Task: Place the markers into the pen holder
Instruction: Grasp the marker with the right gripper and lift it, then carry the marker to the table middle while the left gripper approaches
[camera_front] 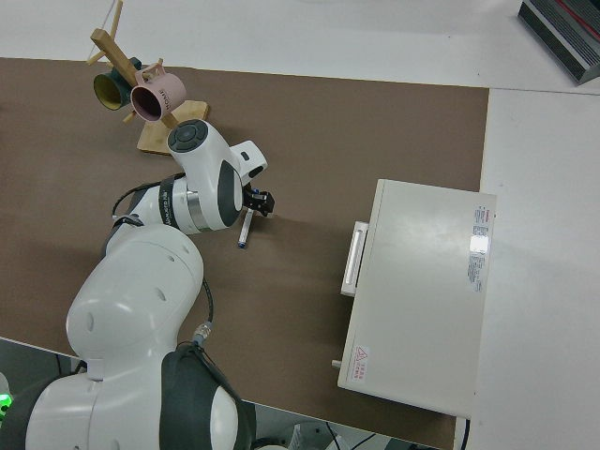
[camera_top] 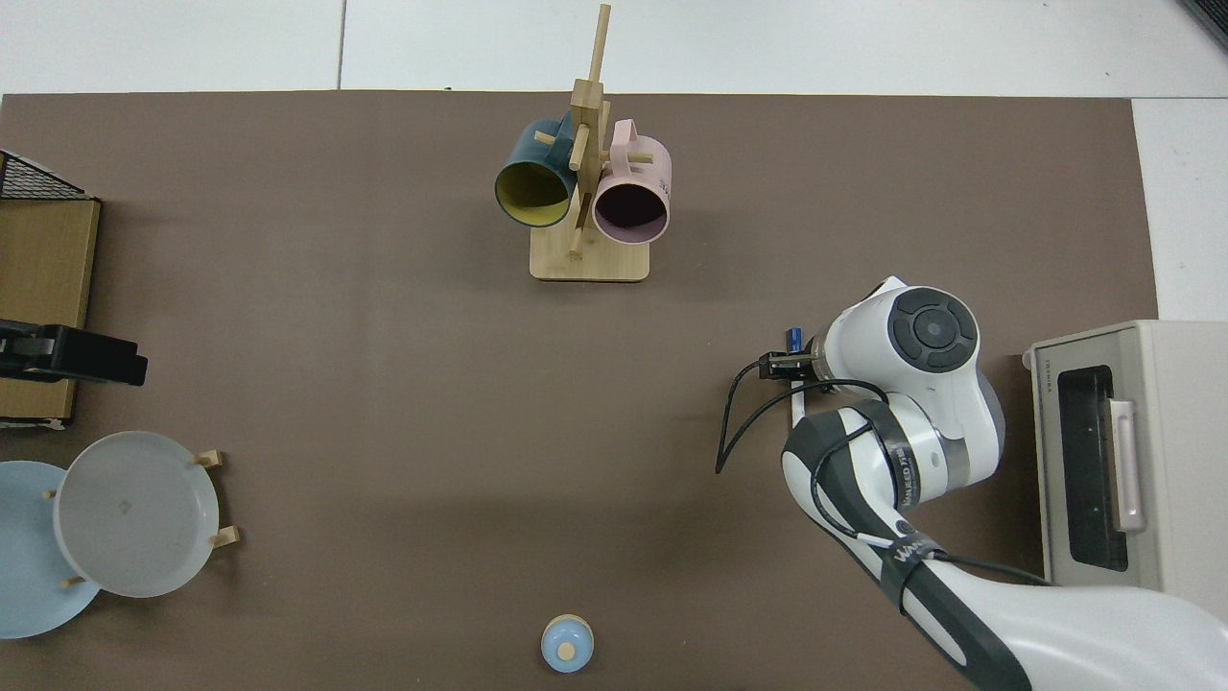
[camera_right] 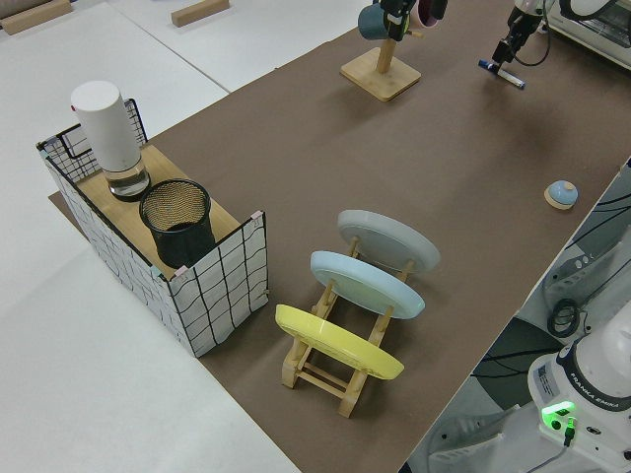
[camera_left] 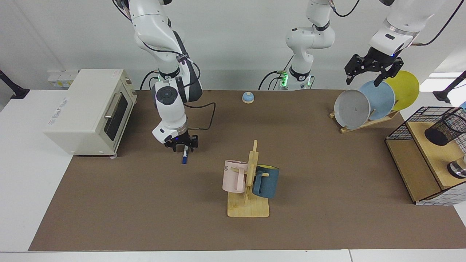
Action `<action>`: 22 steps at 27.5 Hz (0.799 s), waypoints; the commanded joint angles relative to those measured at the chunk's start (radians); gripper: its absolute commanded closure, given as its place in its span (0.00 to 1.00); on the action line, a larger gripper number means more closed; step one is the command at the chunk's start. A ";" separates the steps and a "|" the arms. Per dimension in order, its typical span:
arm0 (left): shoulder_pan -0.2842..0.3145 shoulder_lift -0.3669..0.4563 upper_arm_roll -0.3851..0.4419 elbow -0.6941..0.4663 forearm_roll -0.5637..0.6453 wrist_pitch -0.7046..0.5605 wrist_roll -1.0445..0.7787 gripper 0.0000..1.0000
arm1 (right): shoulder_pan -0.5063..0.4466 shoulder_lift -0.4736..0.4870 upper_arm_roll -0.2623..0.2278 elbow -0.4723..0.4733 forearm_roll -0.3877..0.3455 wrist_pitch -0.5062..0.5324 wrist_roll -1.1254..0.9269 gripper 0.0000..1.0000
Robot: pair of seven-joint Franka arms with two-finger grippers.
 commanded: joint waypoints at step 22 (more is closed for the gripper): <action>0.010 -0.015 -0.006 -0.010 0.006 -0.012 0.000 0.00 | -0.008 0.021 0.007 -0.009 -0.030 0.047 0.029 0.89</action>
